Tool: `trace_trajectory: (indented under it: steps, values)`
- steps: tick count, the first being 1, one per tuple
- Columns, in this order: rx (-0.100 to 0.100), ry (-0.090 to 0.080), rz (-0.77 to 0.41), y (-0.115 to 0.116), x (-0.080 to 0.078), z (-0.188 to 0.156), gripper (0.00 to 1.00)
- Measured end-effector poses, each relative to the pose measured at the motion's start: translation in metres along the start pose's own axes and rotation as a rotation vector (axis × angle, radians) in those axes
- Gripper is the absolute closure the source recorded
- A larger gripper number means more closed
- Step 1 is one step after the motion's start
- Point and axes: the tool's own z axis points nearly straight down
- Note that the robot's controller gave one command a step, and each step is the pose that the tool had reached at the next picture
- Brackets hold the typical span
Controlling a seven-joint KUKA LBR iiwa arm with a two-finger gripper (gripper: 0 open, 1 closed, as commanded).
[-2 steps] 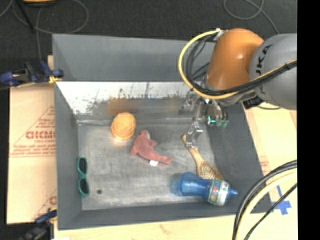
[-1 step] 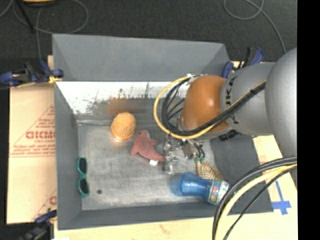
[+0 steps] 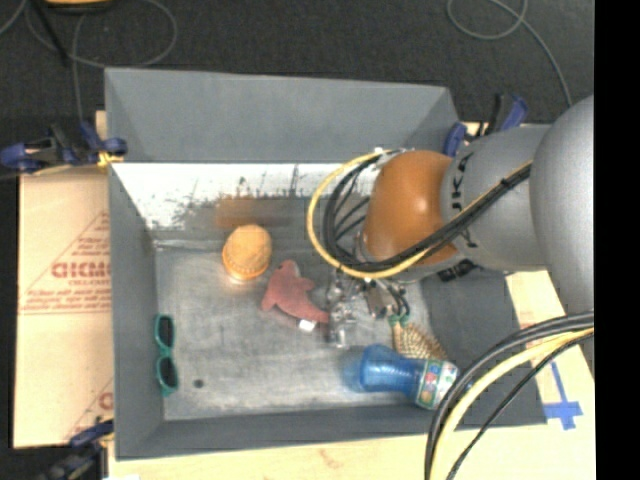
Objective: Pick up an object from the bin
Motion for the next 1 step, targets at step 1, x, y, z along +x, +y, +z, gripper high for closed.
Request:
trace_trajectory:
  steps: [1]
  values:
    - [0.000, 0.010, -0.014, -0.0045, -0.0006, -0.0625, 1.00]
